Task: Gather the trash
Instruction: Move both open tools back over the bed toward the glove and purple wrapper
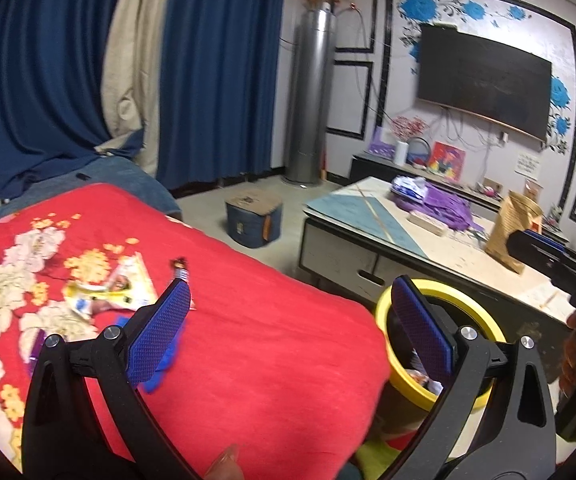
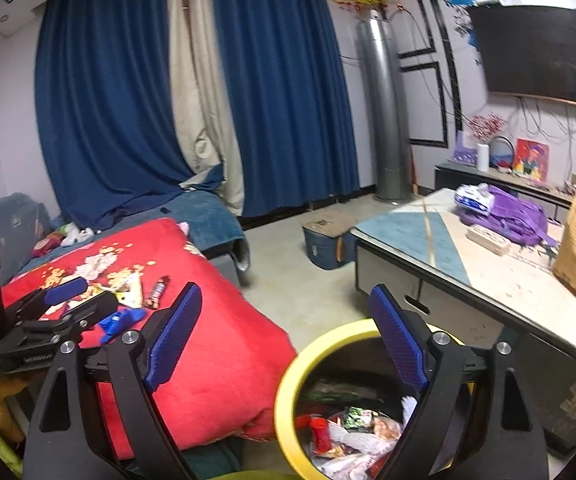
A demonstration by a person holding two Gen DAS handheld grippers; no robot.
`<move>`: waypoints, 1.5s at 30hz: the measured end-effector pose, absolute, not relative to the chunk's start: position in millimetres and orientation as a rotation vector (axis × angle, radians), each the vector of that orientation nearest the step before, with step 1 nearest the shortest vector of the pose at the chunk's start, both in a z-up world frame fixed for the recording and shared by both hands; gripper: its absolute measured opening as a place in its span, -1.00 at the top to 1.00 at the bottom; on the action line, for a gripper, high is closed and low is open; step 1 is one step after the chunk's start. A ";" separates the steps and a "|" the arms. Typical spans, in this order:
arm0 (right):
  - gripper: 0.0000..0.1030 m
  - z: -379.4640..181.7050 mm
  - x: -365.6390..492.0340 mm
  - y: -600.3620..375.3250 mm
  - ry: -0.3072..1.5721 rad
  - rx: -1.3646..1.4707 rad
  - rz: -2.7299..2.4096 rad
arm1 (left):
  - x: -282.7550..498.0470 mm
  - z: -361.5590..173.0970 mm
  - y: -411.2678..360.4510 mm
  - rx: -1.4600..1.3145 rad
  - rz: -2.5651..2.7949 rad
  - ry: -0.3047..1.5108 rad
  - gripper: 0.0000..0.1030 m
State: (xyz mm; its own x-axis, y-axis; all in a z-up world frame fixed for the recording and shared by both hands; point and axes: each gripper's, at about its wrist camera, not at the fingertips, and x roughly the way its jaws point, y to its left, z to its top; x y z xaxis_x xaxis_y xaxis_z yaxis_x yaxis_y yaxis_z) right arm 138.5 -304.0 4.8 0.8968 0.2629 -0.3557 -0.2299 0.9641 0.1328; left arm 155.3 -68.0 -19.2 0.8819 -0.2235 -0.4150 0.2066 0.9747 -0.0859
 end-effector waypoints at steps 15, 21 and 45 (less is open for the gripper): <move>-0.67 17.6 140.1 -234.9 0.383 0.005 0.391 | 145.7 -0.4 -12.4 -0.082 -0.084 0.362 -0.79; -0.68 16.5 142.4 -210.8 0.397 -0.019 0.433 | 141.6 4.0 7.7 -0.092 -0.048 0.353 -0.79; -0.60 -33.0 214.2 -88.4 0.606 -0.056 0.591 | 167.5 -36.3 125.7 -0.252 0.085 0.604 -0.75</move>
State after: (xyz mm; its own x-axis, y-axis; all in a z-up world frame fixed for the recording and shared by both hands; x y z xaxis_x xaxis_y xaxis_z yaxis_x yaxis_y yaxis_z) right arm 214.2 -88.4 -33.0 0.6628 0.5064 -0.5516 -0.5383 0.8343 0.1191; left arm 167.5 125.7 -36.3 0.8205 0.0053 -0.5716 -0.1521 0.9659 -0.2095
